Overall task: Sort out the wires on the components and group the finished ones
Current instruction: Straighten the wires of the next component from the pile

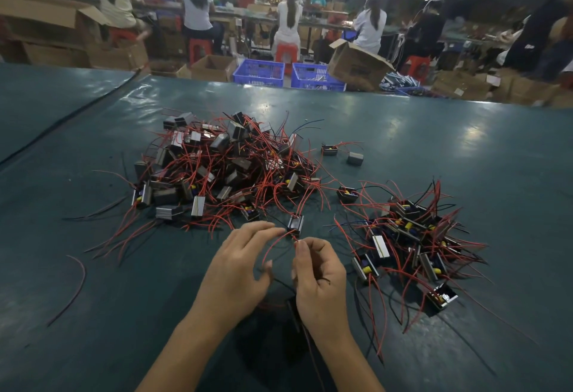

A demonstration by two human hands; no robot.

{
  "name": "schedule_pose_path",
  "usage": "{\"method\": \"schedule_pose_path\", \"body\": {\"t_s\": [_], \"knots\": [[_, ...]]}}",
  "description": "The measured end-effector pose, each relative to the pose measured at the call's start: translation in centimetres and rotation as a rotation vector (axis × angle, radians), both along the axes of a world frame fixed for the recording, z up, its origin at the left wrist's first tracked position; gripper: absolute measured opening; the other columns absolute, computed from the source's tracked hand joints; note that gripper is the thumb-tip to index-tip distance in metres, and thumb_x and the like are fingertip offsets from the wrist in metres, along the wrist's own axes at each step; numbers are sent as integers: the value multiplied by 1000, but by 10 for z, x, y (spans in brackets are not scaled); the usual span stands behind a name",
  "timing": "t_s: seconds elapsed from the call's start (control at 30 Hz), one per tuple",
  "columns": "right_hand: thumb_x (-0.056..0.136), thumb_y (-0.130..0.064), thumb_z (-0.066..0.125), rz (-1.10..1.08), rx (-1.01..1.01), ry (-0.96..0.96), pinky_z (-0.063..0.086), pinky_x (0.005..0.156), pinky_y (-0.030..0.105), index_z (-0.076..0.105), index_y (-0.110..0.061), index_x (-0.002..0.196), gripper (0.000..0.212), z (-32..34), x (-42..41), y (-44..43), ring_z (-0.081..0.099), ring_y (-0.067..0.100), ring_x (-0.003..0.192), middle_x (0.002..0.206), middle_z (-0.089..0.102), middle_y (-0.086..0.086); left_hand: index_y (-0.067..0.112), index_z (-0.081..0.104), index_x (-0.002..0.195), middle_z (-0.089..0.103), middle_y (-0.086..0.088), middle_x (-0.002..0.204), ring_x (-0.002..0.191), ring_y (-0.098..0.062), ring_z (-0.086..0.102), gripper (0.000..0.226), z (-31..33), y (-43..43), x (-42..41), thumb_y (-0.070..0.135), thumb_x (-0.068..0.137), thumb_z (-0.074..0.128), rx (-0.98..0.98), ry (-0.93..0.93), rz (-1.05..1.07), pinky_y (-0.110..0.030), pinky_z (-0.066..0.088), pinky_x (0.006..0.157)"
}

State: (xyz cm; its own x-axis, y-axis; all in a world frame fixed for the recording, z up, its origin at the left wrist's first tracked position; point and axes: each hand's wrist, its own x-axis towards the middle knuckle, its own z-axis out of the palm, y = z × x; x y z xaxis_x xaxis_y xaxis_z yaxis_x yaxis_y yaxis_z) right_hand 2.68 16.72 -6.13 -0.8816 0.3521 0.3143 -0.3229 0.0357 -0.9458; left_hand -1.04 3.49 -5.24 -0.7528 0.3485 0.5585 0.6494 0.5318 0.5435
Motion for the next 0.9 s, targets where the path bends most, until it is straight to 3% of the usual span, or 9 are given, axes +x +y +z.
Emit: {"method": "schedule_pose_path", "body": {"t_s": [0.07, 0.17, 0.23, 0.4, 0.57, 0.67, 0.8, 0.9], "knots": [[97, -20, 52, 27, 36, 6, 37, 49, 16, 56, -14, 86, 13, -1, 0, 0, 43, 4, 48, 53, 49, -6, 27, 58, 124, 66, 16, 111, 104, -4, 62, 57, 2, 3, 2, -7, 79, 67, 133, -113, -68, -24, 49, 92], [98, -15, 52, 74, 79, -2, 40, 50, 17, 57, -13, 89, 11, -3, 0, 1, 47, 4, 48, 53, 52, -6, 37, 58, 123, 72, 13, 93, 77, -17, 70, 57, 3, 4, 2, -6, 85, 63, 319, -336, -124, -35, 58, 73], [98, -13, 52, 95, 119, 0, 41, 50, 17, 57, -13, 90, 10, -3, 1, 2, 49, 3, 49, 55, 55, -7, 35, 62, 122, 71, 9, 90, 68, -21, 69, 51, 2, 4, 3, -2, 87, 62, 308, -375, -158, -44, 57, 66], [97, -20, 53, 95, 150, -3, 47, 60, 16, 59, -16, 93, 8, -3, 1, 3, 63, 5, 63, 70, 67, -8, 25, 69, 111, 71, 2, 79, 70, -17, 69, 30, 5, 2, 2, 15, 85, 60, 300, -403, -197, -36, 57, 68], [98, -23, 53, 75, 153, -4, 47, 58, 17, 58, -20, 92, 9, -4, 1, 3, 60, 3, 62, 70, 65, -8, 26, 73, 93, 74, 9, 82, 76, -13, 71, 10, 5, 0, -1, 23, 84, 74, 380, -340, -158, -25, 57, 69], [97, -17, 57, 44, 144, -25, 46, 57, 18, 60, -19, 92, 6, -5, 0, 4, 59, 4, 60, 70, 66, -5, 26, 74, 86, 72, 13, 79, 73, -11, 69, 9, 6, -5, -6, 29, 78, 76, 356, -256, -136, -20, 54, 67], [95, -7, 60, 27, 119, -36, 45, 60, 16, 64, -18, 87, 14, -5, -1, 4, 59, 3, 63, 70, 66, -7, 15, 75, 85, 69, 10, 88, 77, -11, 67, 12, 5, -10, -9, 24, 77, 80, 284, -34, -176, -26, 52, 63], [95, -5, 59, 67, 118, -27, 43, 59, 15, 65, -16, 85, 16, -4, 0, 5, 57, 2, 62, 69, 64, -9, 19, 74, 84, 69, 6, 98, 87, -9, 67, 14, 4, -9, -9, 30, 78, 78, 299, 68, -159, -27, 52, 64]]}}
